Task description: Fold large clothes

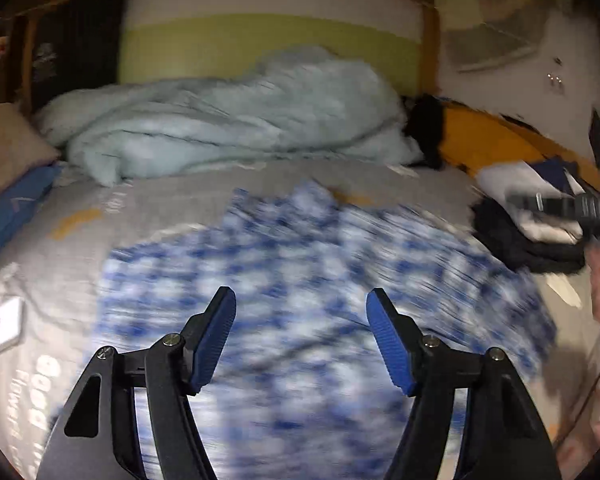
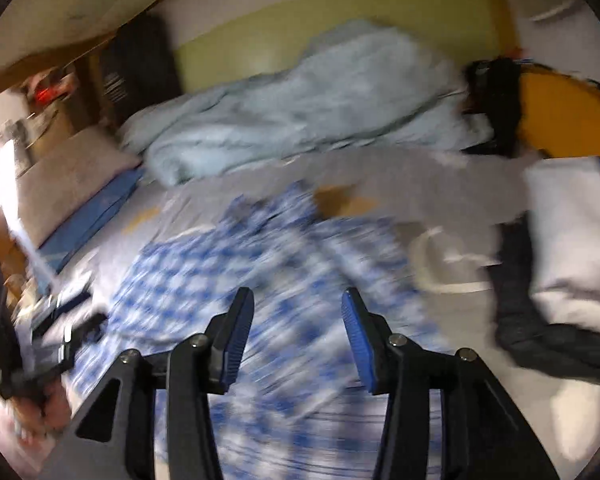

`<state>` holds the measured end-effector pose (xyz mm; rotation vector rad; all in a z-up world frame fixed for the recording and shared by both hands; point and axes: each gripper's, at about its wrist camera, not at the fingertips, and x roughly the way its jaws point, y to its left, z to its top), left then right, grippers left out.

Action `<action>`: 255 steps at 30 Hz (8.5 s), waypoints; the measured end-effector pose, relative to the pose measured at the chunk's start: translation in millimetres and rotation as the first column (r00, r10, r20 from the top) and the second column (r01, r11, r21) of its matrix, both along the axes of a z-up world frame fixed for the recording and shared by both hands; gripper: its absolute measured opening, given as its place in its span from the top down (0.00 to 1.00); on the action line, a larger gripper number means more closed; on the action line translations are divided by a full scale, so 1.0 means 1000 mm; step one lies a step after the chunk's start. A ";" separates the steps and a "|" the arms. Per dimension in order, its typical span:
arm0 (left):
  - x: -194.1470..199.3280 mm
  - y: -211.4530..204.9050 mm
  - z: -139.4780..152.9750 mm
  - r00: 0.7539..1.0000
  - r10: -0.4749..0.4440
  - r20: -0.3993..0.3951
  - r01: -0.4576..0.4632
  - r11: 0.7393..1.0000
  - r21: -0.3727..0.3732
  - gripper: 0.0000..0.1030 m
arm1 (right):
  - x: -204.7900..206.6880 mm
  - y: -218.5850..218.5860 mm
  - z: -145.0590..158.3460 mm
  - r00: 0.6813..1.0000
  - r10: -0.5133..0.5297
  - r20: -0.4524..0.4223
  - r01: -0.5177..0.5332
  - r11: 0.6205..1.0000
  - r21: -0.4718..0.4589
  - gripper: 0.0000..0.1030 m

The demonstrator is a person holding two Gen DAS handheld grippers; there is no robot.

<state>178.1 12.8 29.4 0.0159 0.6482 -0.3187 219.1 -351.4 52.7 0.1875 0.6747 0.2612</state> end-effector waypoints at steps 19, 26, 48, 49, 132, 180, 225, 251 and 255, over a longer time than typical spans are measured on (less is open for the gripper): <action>0.064 -0.191 -0.058 0.932 -0.140 -0.335 0.098 0.985 -0.141 0.34 | 0.021 -0.096 -0.017 0.965 -0.220 -0.144 0.226 0.974 0.026 0.53; 0.083 -0.215 -0.073 0.957 -0.004 -0.289 0.025 0.997 0.068 0.33 | 0.026 -0.089 -0.021 0.968 -0.202 -0.151 0.208 0.978 0.027 0.53; 0.143 0.019 0.021 0.922 0.377 -0.091 -0.322 0.875 0.362 0.96 | 0.038 -0.048 -0.045 0.973 -0.178 -0.150 0.158 0.978 -0.137 0.52; 0.146 0.023 0.017 0.918 0.385 -0.093 -0.328 0.870 0.369 0.96 | 0.039 -0.044 -0.046 0.974 -0.172 -0.145 0.150 0.977 -0.153 0.49; -0.100 0.050 -0.047 0.985 0.144 -0.092 -0.125 0.974 0.187 0.01 | -0.106 0.045 -0.076 0.998 -0.051 -0.031 0.041 0.963 -0.265 0.00; -0.098 0.118 -0.016 0.891 0.423 -0.165 -0.375 0.891 0.258 0.94 | -0.132 0.003 -0.050 0.977 -0.197 0.075 0.210 0.870 -0.445 0.98; 0.057 0.124 0.005 0.922 0.386 0.019 -0.383 0.904 0.193 0.00 | 0.031 0.000 -0.019 0.979 -0.188 0.074 0.197 0.967 -0.161 0.00; 0.074 0.069 -0.111 0.908 0.300 -0.291 -0.261 0.951 0.166 0.00 | 0.073 0.054 -0.145 0.957 0.004 -0.290 -0.098 0.945 -0.312 0.00; 0.073 0.066 -0.113 0.908 0.304 -0.287 -0.262 0.949 0.175 0.00 | 0.071 0.055 -0.145 0.964 0.004 -0.264 -0.090 0.945 -0.314 0.00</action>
